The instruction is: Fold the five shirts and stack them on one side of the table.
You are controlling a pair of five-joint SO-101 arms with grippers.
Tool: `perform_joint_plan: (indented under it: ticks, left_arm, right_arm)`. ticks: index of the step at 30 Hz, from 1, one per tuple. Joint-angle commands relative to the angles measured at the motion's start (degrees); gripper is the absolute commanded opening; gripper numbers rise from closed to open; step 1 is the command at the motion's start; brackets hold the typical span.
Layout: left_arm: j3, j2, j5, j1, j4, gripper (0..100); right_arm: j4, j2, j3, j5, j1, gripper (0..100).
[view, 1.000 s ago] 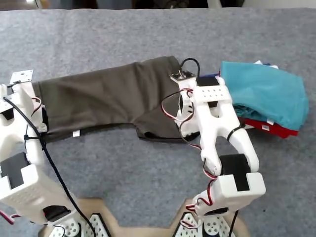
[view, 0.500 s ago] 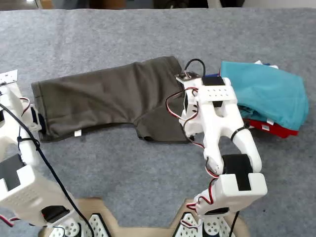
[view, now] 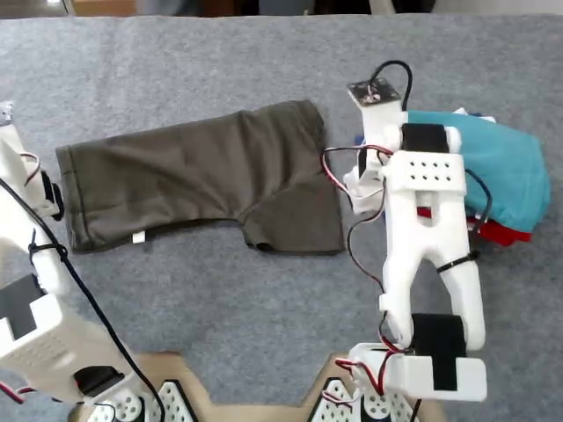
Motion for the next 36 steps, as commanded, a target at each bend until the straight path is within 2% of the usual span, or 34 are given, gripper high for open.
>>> perform_joint_plan:
  ticks: [1, 5, 8, 9, 13, 15, 17, 20, 23, 26, 31, 36]
  left_arm:
    - [-5.5, -1.0, 0.4, -1.5, 2.1, 12]
    - [-12.3, -1.0, 0.7, -5.2, 4.8, 11]
    - [-20.2, -1.7, 0.8, -7.0, 6.8, 2]
    - [-22.4, -2.1, 0.8, -7.0, 7.2, 3]
    - [-27.7, -2.1, 0.8, 0.3, 6.7, 3]
    - [-26.7, -0.5, 0.8, 5.5, 3.6, 3]
    - [-23.5, 3.0, 0.8, 8.5, -2.8, 3]
    - [-18.7, 10.7, 1.1, 9.9, -12.7, 3]
    - [-16.6, 18.0, 6.8, 10.0, -16.9, 3]
    - [-16.6, 24.7, 10.1, 9.4, -18.9, 3]
    - [-20.3, 28.7, 10.1, 8.4, -17.9, 3]
    - [-23.8, 28.7, 9.9, 6.9, -15.7, 3]
  right_arm:
    - [-0.8, -1.2, -3.9, 0.2, -0.5, 1.8]
    - [-0.9, 1.5, -7.5, -0.7, -2.3, 1.8]
    - [-2.1, 4.4, -11.2, -3.3, -3.1, 1.8]
    - [-3.4, 5.7, -12.6, -3.9, -3.7, 1.7]
    - [-11.1, 13.8, -18.6, -4.2, -7.2, 1.7]
    - [-15.0, 19.5, -22.7, -4.2, -9.1, 1.7]
    - [-18.1, 25.5, -28.0, -4.2, -10.3, 1.6]
    - [-22.7, 36.3, -36.6, -4.2, -10.5, 1.5]
    - [-25.1, 47.7, -46.3, -4.2, -9.4, 1.5]
    - [-25.0, 57.5, -57.5, -4.2, -7.8, 1.5]
    - [-24.7, 70.5, -72.9, -4.0, -5.9, 1.5]
    - [-15.2, 76.8, -87.5, -4.0, -5.4, 1.5]
